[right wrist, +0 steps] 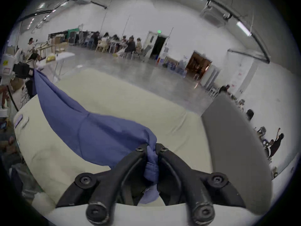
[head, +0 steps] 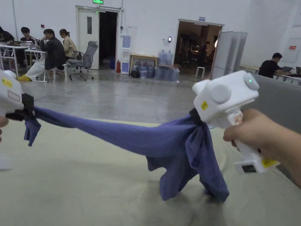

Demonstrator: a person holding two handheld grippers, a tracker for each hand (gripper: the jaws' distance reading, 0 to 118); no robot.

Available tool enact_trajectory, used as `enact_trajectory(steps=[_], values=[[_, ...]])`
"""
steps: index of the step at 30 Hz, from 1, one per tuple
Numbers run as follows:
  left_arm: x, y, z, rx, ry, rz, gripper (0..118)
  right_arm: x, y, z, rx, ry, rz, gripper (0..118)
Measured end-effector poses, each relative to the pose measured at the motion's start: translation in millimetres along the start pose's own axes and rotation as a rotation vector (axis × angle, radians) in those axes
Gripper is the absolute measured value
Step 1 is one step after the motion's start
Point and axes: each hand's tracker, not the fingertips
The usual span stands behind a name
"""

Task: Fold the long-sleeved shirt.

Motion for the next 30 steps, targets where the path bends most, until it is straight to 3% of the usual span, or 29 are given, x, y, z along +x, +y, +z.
enact_trajectory(steps=[4,11,15,18,20,25,27,29,30], values=[[-27.1,-95.1,-38.9,-0.141,0.042,0.02,0,-49.2,-108.2,-47.8,-0.117,0.097,0.004,5],[-63.8,-246.8,-58.0,-0.361,0.107,0.042,0,-108.2,-263.2,-86.1,-0.317,0.26,-0.19,5],[-83.2,-283.0,-34.0,-0.398,0.126,0.015,0,-126.0,-307.7,-55.5,-0.342,0.248,-0.158,5],[-98.0,-291.8,-9.8,-0.389,0.139,0.01,0,-125.7,-321.2,-31.1,-0.343,0.285,-0.233,5],[-102.5,-302.0,-6.0,-0.398,0.168,0.004,0,-128.4,-327.9,-32.0,-0.364,0.278,-0.267,5],[-105.4,-328.3,-25.3,-0.455,0.172,0.03,0,-153.0,-352.6,-62.1,-0.45,0.226,-0.257,5],[-102.8,-339.1,-31.7,-0.474,0.175,0.018,0,-157.8,-363.0,-70.4,-0.478,0.208,-0.259,14],[-104.1,-344.4,-32.6,-0.486,0.175,0.034,5,-151.4,-363.5,-75.2,-0.464,0.221,-0.307,58],[-106.6,-345.2,-30.5,-0.484,0.162,0.069,31,-144.4,-358.5,-69.9,-0.455,0.22,-0.341,76]])
